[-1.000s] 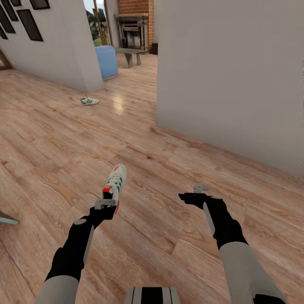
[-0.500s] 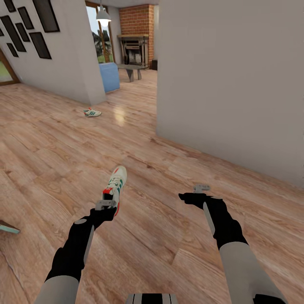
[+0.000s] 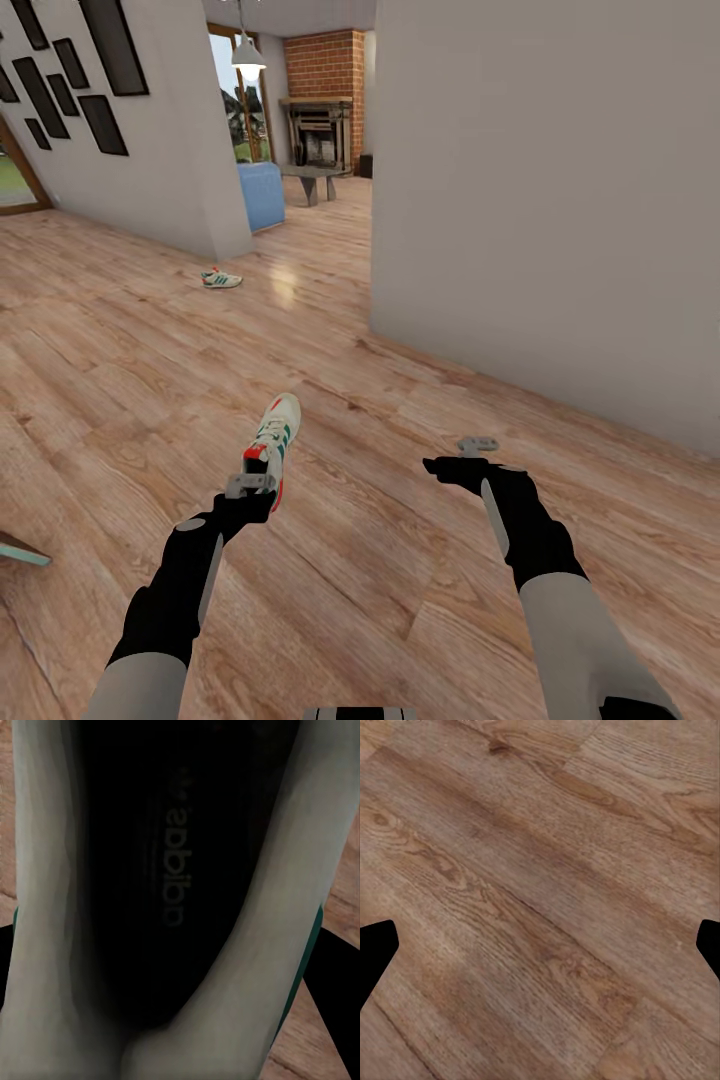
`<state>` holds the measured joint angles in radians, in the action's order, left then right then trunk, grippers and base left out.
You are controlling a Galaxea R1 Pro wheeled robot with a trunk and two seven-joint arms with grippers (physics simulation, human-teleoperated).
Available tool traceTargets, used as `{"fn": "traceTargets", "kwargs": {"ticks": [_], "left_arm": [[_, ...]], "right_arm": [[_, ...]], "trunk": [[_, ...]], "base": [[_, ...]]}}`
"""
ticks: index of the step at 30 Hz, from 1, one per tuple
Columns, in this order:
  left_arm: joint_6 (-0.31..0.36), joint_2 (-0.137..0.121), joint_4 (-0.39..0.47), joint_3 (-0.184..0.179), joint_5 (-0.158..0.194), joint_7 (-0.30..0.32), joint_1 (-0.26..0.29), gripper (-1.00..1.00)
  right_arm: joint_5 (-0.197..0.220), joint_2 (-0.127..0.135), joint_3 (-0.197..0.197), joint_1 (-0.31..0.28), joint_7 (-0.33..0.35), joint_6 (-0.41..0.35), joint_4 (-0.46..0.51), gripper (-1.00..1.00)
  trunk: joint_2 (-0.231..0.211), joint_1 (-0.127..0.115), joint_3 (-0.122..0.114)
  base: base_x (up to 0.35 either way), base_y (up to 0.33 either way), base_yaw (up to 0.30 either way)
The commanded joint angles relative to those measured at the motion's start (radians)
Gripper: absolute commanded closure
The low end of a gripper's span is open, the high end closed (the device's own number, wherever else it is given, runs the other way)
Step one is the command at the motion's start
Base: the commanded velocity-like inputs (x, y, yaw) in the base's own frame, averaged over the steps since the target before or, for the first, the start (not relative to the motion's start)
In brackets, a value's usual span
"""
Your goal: Pick up the two gym shoes and the two sandals from the corridor floor and place them onto the hallstand (shoe rack) in the corridor, making sure they are on the rack and not on the floor. Arrange them so the two gym shoes are next to each other and the two sandals are next to each other.
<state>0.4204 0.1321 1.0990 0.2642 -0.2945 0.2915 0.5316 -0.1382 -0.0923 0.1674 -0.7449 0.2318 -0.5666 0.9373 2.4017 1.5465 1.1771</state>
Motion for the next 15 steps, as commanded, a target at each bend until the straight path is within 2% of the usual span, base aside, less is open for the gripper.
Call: {"fn": "traceTargets", "kwargs": {"ticks": [1, 5, 12, 15], "left_arm": [[0.003, 0.002, 0.002, 0.004, -0.011, 0.011, 0.001, 1.0], [0.003, 0.001, 0.002, 0.004, -0.005, 0.011, 0.001, 1.0], [0.002, 0.001, 0.002, 0.004, 0.032, 0.012, 0.001, 1.0], [0.003, 0.001, 0.002, 0.003, 0.035, 0.012, 0.001, 1.0]], "right_arm": [[-0.011, -0.001, 0.004, -0.001, 0.009, -0.004, 0.001, -1.0], [-0.011, -0.001, 0.004, -0.001, 0.009, -0.004, 0.001, -1.0], [-0.011, -0.001, 0.004, -0.001, 0.009, -0.004, 0.001, -1.0], [-0.011, -0.001, 0.004, -0.001, 0.009, -0.004, 0.001, -1.0]], "trunk": [[0.0, 0.0, -0.001], [0.0, 0.0, -0.007], [0.0, 0.0, -0.019], [0.021, 0.011, -0.014]], "base": [[0.0, 0.0, 0.0], [0.0, 0.0, 0.0], [0.0, 0.0, 0.0], [0.0, 0.0, 0.0]]}}
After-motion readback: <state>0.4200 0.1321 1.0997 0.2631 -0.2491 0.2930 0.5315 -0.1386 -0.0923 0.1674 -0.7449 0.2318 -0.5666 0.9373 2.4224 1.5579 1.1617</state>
